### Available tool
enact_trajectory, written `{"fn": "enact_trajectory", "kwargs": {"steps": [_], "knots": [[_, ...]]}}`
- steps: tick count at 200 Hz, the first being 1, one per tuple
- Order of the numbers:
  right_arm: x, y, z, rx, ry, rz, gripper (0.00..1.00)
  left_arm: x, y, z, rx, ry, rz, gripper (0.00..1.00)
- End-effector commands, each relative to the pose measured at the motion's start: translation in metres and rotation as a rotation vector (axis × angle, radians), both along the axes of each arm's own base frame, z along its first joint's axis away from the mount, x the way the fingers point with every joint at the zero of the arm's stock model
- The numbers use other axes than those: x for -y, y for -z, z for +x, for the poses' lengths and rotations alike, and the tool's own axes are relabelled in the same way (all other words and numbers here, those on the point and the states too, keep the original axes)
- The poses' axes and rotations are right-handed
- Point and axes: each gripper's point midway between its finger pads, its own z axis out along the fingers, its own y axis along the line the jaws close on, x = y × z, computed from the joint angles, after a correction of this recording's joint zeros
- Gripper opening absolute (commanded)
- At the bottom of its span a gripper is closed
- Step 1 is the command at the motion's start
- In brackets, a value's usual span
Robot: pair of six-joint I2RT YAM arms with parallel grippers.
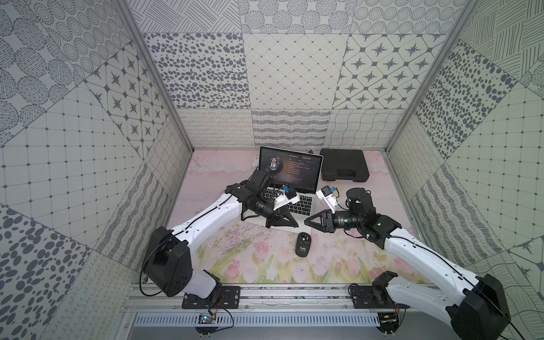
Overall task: Remove the wireless mouse receiver from the laptop
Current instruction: Pick up the USB plug from the mouse.
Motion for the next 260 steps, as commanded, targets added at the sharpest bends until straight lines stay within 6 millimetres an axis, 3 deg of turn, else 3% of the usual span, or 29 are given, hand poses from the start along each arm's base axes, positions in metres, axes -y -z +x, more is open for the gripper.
{"fn": "enact_trajectory", "kwargs": {"steps": [1,63,120,191,260], "knots": [[-0.010,-0.014,-0.005,0.065,-0.063,0.062,0.32,-0.001,-0.019,-0.021,-0.155,0.065,-0.082,0.00],[-0.025,-0.005,-0.019,0.030,-0.144,0.041,0.32,-0.001,-0.018,-0.021,-0.162,0.074,-0.077,0.00],[-0.031,-0.012,-0.024,0.050,-0.167,0.060,0.30,-0.002,-0.013,-0.020,-0.159,0.069,-0.059,0.00],[-0.030,-0.015,-0.037,0.065,-0.219,0.112,0.29,-0.003,-0.009,-0.017,-0.172,0.060,-0.049,0.00],[-0.030,-0.006,-0.041,0.042,-0.234,0.084,0.22,-0.004,-0.010,-0.016,-0.171,0.054,-0.048,0.00]]}}
